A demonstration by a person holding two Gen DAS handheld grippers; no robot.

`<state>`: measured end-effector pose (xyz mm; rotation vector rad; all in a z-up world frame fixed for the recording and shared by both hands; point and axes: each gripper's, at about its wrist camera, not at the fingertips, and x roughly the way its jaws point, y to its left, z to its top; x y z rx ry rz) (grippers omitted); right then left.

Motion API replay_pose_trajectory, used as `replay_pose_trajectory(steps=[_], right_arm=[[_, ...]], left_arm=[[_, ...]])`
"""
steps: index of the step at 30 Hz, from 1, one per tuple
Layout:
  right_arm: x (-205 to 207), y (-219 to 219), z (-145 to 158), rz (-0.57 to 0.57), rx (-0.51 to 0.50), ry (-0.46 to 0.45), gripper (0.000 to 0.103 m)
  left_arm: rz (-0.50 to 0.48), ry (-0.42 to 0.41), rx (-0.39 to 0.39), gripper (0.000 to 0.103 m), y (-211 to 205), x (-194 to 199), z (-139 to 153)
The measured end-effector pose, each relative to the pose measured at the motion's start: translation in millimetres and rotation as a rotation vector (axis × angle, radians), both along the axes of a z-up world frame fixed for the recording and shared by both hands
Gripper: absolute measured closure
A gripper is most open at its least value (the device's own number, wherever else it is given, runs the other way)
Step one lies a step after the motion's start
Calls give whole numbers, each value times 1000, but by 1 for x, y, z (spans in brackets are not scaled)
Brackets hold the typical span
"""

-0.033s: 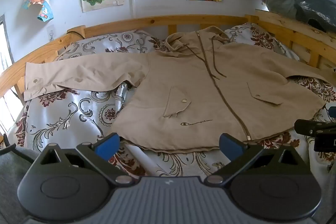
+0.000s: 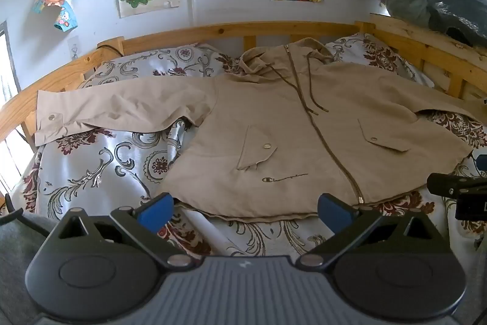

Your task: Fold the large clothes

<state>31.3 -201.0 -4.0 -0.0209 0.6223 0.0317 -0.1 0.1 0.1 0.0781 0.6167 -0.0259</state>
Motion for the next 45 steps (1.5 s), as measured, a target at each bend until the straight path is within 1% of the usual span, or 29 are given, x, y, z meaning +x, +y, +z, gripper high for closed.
replay_pose_trajectory(steps=[45], right_arm=[[0, 0, 0, -3, 3, 7, 1]], left_arm=[[7, 10, 3, 1, 0, 1, 0]])
